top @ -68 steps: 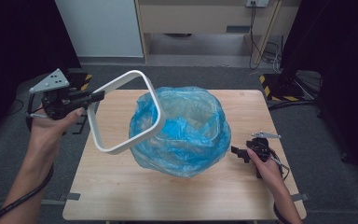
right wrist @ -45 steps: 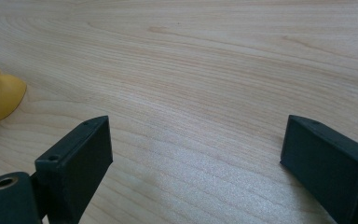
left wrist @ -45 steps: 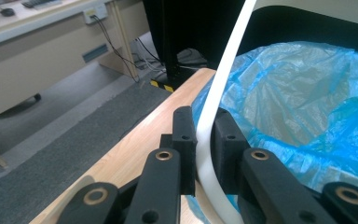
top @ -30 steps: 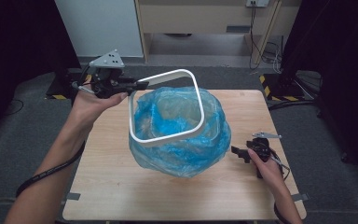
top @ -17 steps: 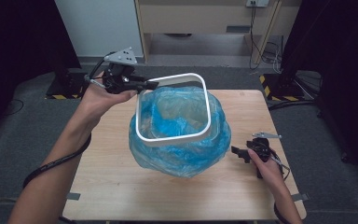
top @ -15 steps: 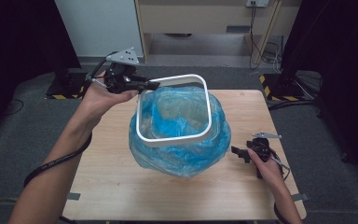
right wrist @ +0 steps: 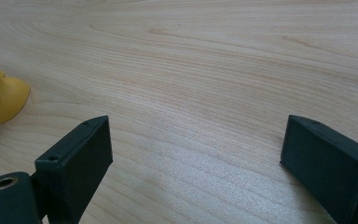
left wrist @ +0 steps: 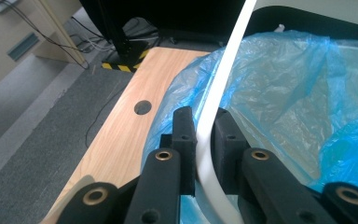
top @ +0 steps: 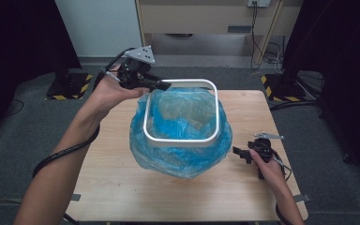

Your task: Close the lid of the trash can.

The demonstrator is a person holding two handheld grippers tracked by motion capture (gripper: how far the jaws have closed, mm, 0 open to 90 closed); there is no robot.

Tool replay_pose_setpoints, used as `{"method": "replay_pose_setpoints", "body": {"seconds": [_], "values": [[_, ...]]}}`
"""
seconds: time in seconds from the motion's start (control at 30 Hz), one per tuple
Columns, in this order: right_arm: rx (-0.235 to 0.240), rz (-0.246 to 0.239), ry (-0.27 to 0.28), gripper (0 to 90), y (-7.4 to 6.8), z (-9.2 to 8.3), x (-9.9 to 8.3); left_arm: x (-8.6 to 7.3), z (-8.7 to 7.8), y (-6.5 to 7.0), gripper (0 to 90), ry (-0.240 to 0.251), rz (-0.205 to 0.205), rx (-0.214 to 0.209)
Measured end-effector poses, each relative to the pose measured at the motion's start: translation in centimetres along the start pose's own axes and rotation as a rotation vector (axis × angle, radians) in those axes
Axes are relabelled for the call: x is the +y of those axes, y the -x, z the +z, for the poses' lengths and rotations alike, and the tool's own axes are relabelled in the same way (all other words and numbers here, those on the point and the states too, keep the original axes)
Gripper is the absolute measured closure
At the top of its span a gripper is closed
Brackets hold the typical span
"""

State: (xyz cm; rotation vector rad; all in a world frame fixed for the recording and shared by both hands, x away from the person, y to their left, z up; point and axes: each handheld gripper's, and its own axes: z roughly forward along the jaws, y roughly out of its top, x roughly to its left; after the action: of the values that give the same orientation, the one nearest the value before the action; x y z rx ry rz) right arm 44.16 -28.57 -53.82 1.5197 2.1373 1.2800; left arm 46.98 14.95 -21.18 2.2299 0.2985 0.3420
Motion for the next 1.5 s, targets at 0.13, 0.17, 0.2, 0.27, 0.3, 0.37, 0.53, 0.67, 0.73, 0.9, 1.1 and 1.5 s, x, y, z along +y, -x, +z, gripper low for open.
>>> {"method": "replay_pose_setpoints", "body": {"seconds": [0.13, 0.17, 0.2, 0.27, 0.3, 0.37, 0.53, 0.67, 0.73, 0.9, 1.1, 1.5], "values": [[0.003, 0.006, 0.0, 8.6, 0.0, 0.0, 0.0, 0.3, 0.6, -0.3, 81.2, -0.02, 0.002, -0.007], [0.003, 0.005, 0.001, 8.6, 0.1, 0.0, 0.0, 0.3, 0.8, -0.4, 81.2, -0.022, 0.002, -0.01], [0.004, 0.005, 0.002, 8.6, 0.1, 0.0, 0.0, 0.4, 0.9, -0.5, 81.2, -0.026, 0.001, -0.015], [0.007, 0.006, 0.003, 8.6, 0.1, 0.0, 0.0, 0.4, 1.2, -0.6, 81.2, -0.037, -0.001, -0.017], [0.007, 0.007, 0.004, 8.6, 0.1, 0.0, 0.0, 0.4, 1.3, -0.6, 81.2, -0.042, -0.002, -0.018], [0.007, 0.006, 0.004, 8.6, 0.1, 0.0, 0.0, 0.3, 1.5, -0.8, 81.2, -0.054, -0.007, -0.022], [0.004, 0.006, -0.001, 8.6, 0.0, 0.0, 0.0, 0.1, 1.8, -1.1, 81.2, -0.077, -0.039, -0.019], [0.004, 0.002, 0.001, 8.6, 0.0, 0.0, 0.0, 0.1, 2.0, -1.1, 81.2, -0.094, -0.06, -0.017], [0.004, 0.005, -0.001, 8.6, 0.0, 0.0, 0.0, 0.0, 2.0, -1.1, 81.2, -0.103, -0.071, -0.013], [0.005, 0.003, 0.0, 8.6, 0.0, 0.0, 0.0, 0.0, 2.2, -1.0, 81.3, -0.12, -0.082, -0.009], [0.006, 0.001, 0.001, 8.6, 0.1, 0.0, 0.0, 0.0, 2.2, -0.9, 81.2, -0.117, -0.088, -0.002], [0.007, 0.0, 0.001, 8.6, 0.1, 0.0, 0.0, -0.2, 2.3, -0.6, 81.2, -0.121, -0.087, 0.003]]}}
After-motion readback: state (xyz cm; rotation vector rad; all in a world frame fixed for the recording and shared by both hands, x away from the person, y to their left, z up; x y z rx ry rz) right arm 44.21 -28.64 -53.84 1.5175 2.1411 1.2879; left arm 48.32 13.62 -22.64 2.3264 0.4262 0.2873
